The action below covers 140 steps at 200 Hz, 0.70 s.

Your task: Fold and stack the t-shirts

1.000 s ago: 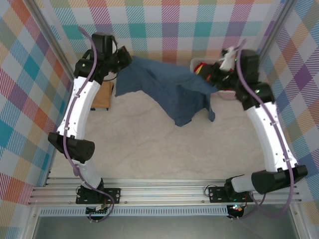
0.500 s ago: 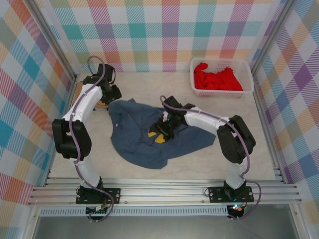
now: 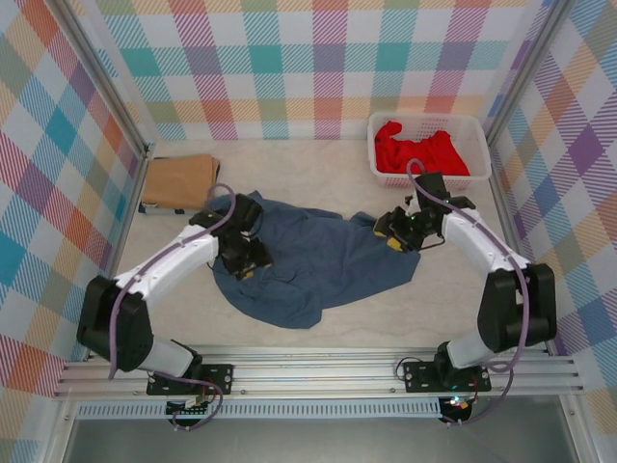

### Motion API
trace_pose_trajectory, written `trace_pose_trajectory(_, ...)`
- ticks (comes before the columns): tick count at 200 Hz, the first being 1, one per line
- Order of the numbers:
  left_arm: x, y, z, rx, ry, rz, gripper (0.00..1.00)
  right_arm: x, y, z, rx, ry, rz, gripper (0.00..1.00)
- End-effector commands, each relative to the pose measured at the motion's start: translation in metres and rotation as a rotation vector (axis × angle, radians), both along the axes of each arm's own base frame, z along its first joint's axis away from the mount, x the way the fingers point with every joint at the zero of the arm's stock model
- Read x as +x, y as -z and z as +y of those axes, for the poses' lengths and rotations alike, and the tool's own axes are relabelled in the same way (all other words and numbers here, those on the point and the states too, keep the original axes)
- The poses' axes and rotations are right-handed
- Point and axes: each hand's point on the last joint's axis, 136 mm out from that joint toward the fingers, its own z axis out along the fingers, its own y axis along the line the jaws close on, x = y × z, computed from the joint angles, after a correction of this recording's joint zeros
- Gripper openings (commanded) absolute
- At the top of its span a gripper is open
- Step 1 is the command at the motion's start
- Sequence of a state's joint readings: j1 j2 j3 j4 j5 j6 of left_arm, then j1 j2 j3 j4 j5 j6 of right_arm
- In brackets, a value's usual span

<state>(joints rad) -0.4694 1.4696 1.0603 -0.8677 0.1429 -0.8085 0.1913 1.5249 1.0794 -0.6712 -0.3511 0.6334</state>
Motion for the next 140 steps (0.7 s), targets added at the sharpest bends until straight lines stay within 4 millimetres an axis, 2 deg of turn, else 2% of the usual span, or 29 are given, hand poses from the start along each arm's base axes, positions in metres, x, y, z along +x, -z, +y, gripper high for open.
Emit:
trace_pose_trajectory(1,0.009,0.016,-0.006,-0.045,-0.125,0.039,0.48,-0.007,0.03,-0.017,-0.104,-0.055,0.025,0.5)
trace_pose_trajectory(15,0.001,0.035,-0.006,-0.048,-0.162,0.092,0.48,-0.008,0.049,-0.026,-0.097,-0.008,0.068,0.48)
trace_pose_trajectory(32,-0.007,0.052,0.01,0.026,-0.193,0.127,0.47,-0.008,0.07,-0.034,-0.127,0.005,0.112,0.43)
trace_pose_trajectory(61,0.012,0.066,0.034,0.105,-0.18,0.11,0.45,-0.002,0.092,-0.038,-0.163,-0.003,0.172,0.38)
trace_pose_trajectory(100,0.064,0.081,0.065,0.215,-0.138,0.117,0.4,0.013,0.088,-0.031,-0.148,-0.007,0.154,0.37)
trace_pose_trajectory(125,0.109,0.074,0.094,0.305,-0.128,0.054,0.4,0.023,0.074,-0.018,-0.103,-0.028,0.089,0.37)
trace_pose_trajectory(140,0.135,0.058,0.103,0.351,-0.109,-0.003,0.41,0.025,0.06,-0.018,-0.102,-0.024,0.058,0.38)
